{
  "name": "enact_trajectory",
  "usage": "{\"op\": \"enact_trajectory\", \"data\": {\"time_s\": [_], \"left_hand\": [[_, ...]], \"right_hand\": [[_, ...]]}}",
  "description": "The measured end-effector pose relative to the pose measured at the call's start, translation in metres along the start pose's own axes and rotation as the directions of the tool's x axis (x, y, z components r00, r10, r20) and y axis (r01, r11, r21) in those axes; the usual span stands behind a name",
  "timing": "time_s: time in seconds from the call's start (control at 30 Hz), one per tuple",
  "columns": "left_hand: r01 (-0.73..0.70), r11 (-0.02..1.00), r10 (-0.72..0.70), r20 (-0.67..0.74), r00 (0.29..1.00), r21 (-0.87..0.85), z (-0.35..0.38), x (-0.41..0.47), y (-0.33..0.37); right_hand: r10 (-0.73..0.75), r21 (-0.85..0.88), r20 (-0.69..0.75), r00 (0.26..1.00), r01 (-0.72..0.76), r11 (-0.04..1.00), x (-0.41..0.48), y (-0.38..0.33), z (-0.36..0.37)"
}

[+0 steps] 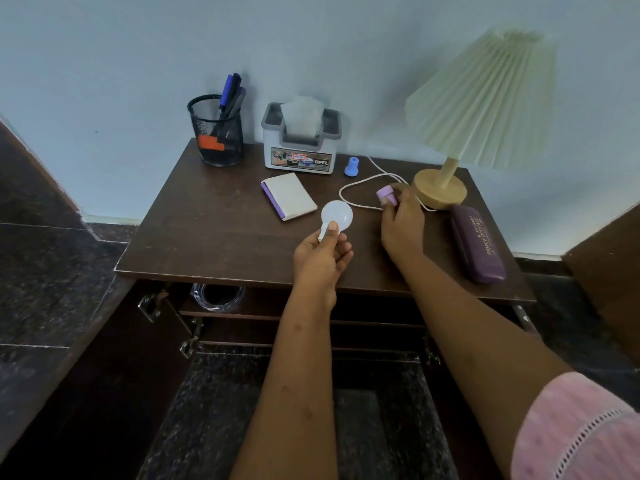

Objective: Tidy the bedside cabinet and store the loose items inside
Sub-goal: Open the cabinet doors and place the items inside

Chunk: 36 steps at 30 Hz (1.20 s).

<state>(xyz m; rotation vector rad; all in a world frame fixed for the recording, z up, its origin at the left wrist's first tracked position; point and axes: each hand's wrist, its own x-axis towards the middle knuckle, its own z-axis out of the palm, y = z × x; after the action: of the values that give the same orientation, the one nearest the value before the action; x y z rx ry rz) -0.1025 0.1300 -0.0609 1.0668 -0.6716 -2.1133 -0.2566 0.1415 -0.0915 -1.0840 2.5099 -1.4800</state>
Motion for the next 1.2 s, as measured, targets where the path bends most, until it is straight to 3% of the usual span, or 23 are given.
{"op": "enact_trajectory", "data": {"time_s": [0.1,0.2,0.3,0.37,0.43,0.57,0.8,1.0,1.2], "left_hand": [[0.044,0.992,-0.051,0.059,0.997,0.116,-0.001,-0.019,-0.001],[0.196,0.946,-0.251,0.203,0.946,0.257,-0.008,-0.042,-0.002],[0.303,0.778,-0.49,0.23,0.841,0.55,-0.022,-0.064,-0.01],[0.338,0.628,-0.594,0.151,0.79,0.701,-0.031,-0.075,-0.019],[0.353,0.502,-0.62,0.044,0.784,0.79,-0.039,-0.083,-0.029],[0.326,0.471,-0.439,-0.103,0.892,0.82,-0.047,-0.085,-0.052],[0.181,0.434,-0.154,-0.126,0.98,0.882,-0.048,-0.059,-0.08],[-0.019,0.093,0.064,0.013,0.998,0.995,-0.042,-0.024,-0.106],[-0.154,-0.071,0.154,0.163,0.975,0.986,-0.037,0.003,-0.132]], "right_hand": [[0.081,0.168,-0.063,0.995,-0.07,0.983,-0.029,0.002,-0.022],[0.111,0.252,-0.036,0.993,-0.099,0.963,-0.062,0.004,-0.046],[0.147,0.328,0.031,0.989,-0.149,0.933,-0.096,0.005,-0.067],[0.211,0.347,0.119,0.97,-0.24,0.907,-0.122,0.013,-0.079],[0.288,0.25,0.246,0.925,-0.347,0.904,-0.147,0.028,-0.088],[0.454,0.046,0.376,0.808,-0.506,0.861,-0.17,0.057,-0.1],[0.501,-0.073,0.435,0.749,-0.525,0.848,-0.151,0.082,-0.099],[0.532,-0.139,0.365,0.764,-0.52,0.843,-0.133,0.105,-0.076],[0.541,-0.155,0.291,0.789,-0.52,0.84,-0.131,0.128,-0.041]]}}
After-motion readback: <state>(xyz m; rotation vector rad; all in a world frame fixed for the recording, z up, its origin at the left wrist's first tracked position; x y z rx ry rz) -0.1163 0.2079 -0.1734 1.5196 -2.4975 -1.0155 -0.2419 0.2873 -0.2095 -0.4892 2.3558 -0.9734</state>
